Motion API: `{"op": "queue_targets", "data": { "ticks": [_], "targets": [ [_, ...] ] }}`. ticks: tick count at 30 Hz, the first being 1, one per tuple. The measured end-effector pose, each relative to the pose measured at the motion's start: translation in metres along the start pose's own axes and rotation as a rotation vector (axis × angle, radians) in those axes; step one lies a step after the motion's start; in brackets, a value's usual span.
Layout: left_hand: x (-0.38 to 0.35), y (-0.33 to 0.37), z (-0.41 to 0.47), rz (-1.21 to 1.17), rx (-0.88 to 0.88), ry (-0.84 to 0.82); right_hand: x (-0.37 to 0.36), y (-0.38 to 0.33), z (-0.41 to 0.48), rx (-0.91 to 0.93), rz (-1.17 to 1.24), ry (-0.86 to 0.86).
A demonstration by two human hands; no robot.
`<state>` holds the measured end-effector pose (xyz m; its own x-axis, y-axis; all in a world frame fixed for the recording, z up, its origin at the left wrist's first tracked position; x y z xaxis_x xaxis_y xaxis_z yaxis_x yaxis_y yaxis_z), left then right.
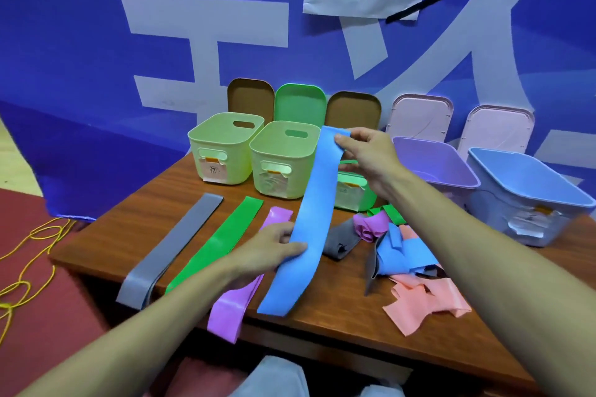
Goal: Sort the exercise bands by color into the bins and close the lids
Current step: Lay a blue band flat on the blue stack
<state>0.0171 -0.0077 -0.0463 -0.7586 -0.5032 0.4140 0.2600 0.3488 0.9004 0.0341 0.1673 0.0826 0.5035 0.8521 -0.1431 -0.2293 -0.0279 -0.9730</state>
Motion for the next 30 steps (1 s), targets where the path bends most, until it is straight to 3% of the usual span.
{"op": "queue_targets", "data": {
  "ticks": [4, 11, 15, 19, 23, 26, 30],
  "targets": [
    [-0.011, -0.029, -0.007, 0.012, 0.105, -0.068, 0.000, 0.059, 0.010, -0.284, -0.240, -0.057],
    [-0.015, -0.066, 0.010, 0.070, 0.252, -0.047, -0.001, 0.120, 0.027, -0.376, -0.350, -0.026],
    [-0.007, -0.068, 0.019, 0.215, 0.266, -0.009, 0.002, 0.142, 0.041, -0.387, -0.439, -0.044],
    [0.002, -0.068, 0.030, 0.658, 0.224, -0.015, 0.010, 0.161, 0.052, -0.362, -0.618, -0.046],
    [-0.003, -0.054, 0.033, 0.934, 0.150, -0.017, 0.011, 0.166, 0.059, -0.224, -0.879, -0.079],
    [-0.003, -0.041, 0.031, 1.152, 0.127, 0.014, 0.010, 0.173, 0.059, -0.193, -0.935, -0.100],
    [-0.005, -0.035, 0.035, 1.102, -0.023, 0.002, 0.010, 0.175, 0.054, -0.194, -0.948, -0.115]
  ]
}}
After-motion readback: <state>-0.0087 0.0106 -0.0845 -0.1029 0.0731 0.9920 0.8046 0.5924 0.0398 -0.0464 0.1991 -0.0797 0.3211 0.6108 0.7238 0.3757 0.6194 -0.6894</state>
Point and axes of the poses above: each hand's wrist, its own z-axis towards the middle knuckle, its own x-axis out of the back of the hand, y = z × x, the point moved 6 cm from there along z, towards the middle knuckle, and after that the axes turned 12 degrees about z, right-handed, at the moved point
